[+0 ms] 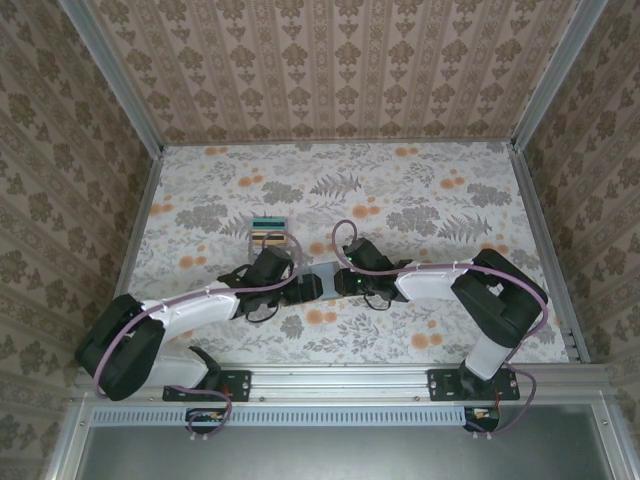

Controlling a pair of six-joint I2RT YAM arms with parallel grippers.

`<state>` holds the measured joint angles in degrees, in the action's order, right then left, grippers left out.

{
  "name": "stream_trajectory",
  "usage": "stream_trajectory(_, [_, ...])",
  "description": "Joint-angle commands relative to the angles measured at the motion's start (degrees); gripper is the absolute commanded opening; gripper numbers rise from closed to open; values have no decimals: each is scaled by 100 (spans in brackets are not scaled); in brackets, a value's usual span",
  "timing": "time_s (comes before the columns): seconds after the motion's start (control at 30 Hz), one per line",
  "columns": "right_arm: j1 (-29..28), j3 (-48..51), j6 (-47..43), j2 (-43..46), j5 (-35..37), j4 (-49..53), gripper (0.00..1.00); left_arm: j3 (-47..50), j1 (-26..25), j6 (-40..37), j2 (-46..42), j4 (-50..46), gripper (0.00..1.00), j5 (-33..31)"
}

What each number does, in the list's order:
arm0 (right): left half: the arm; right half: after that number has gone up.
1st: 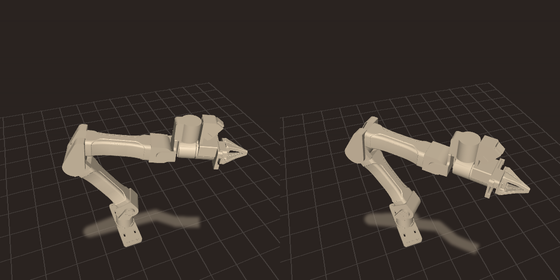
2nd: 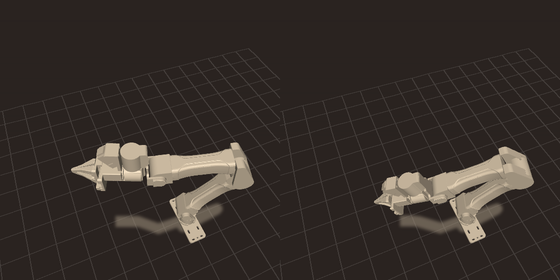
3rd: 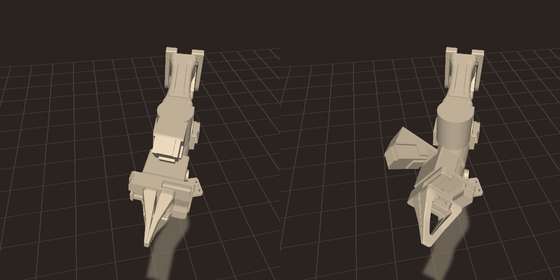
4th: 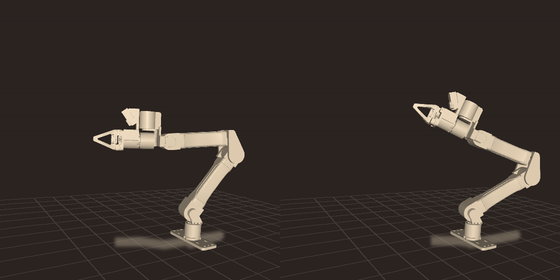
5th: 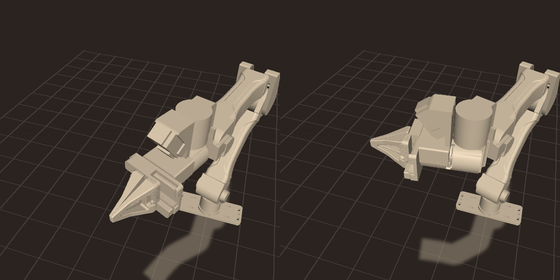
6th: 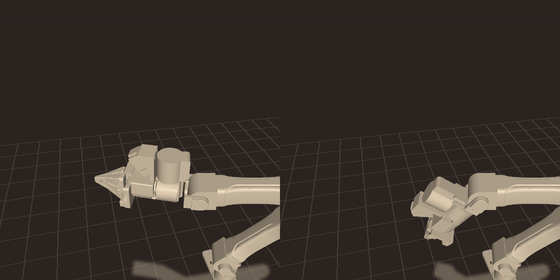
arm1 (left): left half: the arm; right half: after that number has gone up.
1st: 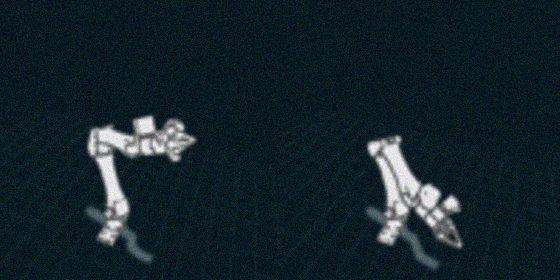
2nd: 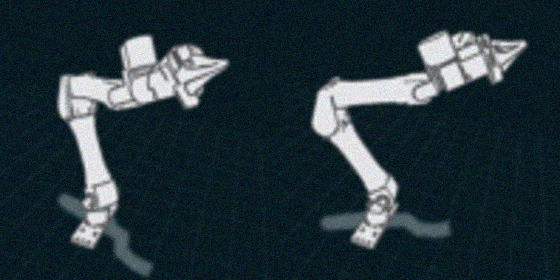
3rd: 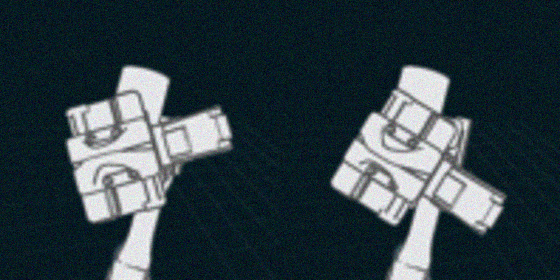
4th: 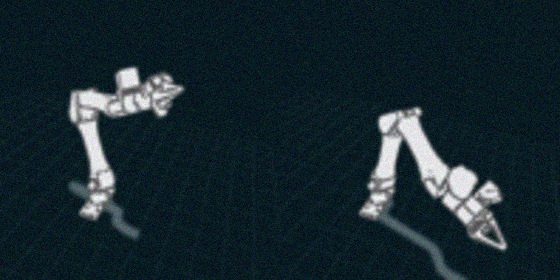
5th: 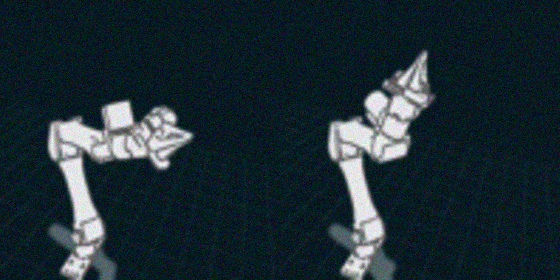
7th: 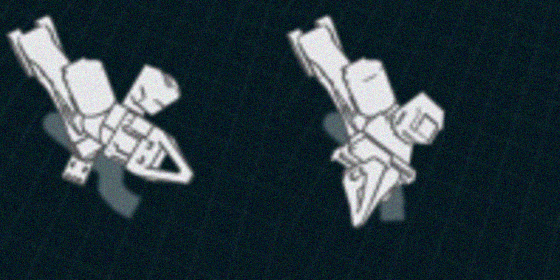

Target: Take the credit cards out of the card holder

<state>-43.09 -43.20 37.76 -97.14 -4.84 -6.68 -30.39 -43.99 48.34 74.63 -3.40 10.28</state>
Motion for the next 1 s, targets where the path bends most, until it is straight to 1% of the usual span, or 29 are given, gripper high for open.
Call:
stream_trajectory(0.0, [-121, -35, 65, -209, -166, 182, 23, -151, -57, -134, 43, 108, 93, 88])
stream_trajectory(0.3, [-125, -44, 65, -201, -166, 184, 23, -175, -66, -167, 39, 93, 97, 105])
stream_trajectory(0.37, [-129, -42, 65, -209, -167, 191, 23, -185, -66, -175, 43, 70, 100, 97])
stream_trajectory(0.67, [-134, -31, 83, -226, -169, 158, 23, -195, -73, -206, -30, -24, 100, 33])
stream_trajectory(0.97, [-145, -24, 91, -255, -166, 132, 23, -423, -164, -422, -296, -609, 100, -299])
